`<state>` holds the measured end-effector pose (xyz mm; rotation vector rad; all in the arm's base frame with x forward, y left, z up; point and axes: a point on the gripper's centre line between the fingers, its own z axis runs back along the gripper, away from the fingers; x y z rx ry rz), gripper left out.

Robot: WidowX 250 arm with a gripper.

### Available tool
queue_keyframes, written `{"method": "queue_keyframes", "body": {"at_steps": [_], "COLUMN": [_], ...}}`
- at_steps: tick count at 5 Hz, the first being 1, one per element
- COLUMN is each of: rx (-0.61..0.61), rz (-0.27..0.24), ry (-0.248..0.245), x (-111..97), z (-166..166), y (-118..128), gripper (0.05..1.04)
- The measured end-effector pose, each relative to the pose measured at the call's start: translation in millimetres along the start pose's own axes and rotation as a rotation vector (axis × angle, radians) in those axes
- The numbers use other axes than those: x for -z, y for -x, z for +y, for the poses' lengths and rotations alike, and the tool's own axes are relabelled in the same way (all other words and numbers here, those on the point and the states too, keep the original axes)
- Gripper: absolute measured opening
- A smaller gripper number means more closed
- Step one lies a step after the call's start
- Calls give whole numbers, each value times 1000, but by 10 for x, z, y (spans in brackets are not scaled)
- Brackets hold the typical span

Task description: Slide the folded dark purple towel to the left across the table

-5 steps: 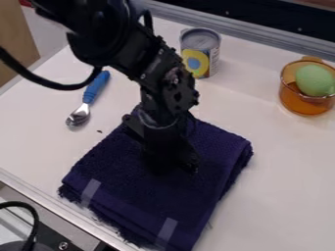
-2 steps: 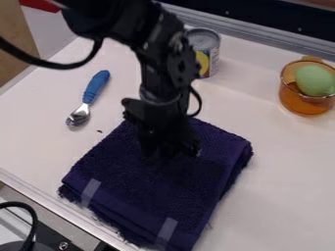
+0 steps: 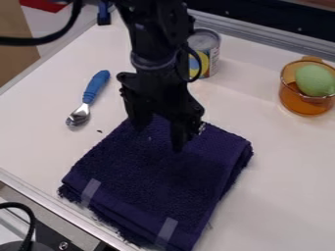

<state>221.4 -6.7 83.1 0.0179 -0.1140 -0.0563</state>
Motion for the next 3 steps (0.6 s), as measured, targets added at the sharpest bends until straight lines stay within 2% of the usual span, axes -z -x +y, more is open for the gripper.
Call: {"method": "queue_keyframes", "body": {"at_steps": [1, 2, 3], "rx": [54, 144, 137], "rz": [-14, 38, 5], "ry": [-40, -69, -76], "x": [-25, 13, -22], "z": [-55, -150, -226], "y": [-95, -252, -553], "gripper": [997, 997, 997]}}
